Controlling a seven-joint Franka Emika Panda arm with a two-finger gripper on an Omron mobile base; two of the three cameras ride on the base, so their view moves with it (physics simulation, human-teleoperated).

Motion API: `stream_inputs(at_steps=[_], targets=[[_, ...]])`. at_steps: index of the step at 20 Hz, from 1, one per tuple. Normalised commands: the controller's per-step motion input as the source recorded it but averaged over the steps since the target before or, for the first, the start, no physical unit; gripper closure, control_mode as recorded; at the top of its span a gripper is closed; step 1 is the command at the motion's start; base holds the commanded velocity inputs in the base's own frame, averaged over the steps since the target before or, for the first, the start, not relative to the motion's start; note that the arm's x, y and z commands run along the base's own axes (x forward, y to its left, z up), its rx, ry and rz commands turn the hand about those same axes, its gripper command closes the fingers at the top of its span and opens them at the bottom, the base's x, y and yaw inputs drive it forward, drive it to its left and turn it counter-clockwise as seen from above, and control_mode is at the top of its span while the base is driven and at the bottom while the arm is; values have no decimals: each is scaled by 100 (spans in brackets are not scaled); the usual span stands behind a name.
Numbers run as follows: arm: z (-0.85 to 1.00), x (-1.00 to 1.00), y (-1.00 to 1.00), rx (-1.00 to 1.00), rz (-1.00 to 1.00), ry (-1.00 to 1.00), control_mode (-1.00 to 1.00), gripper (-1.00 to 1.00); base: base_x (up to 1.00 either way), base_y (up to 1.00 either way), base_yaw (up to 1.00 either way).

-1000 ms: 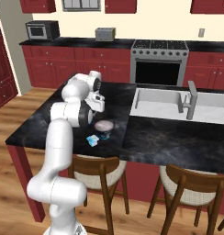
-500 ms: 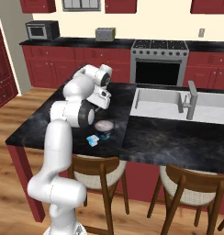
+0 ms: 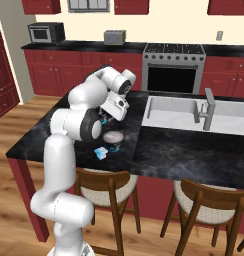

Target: Stack the yogurt containers by placing the smaller containers on top of the larger containers.

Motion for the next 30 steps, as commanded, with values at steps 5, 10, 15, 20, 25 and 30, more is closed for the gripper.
stream_inputs(at_steps=[5,10,15,20,25,30], targets=[[3,-61,-32,5,-4,-10,-100,100,0,0,0],[0,-53,-25,0,-3,-17,-100,100,0,0,0],[0,-8,-10,0,-3,-12,-100,100,0,0,0],[-7,0,-4,0,-3,-8,-100,100,0,0,0],[-2,5,-10,5,-2,-4,-100,100,0,0,0],[0,20,-15,7,-1,0,-100,100,0,0,0]])
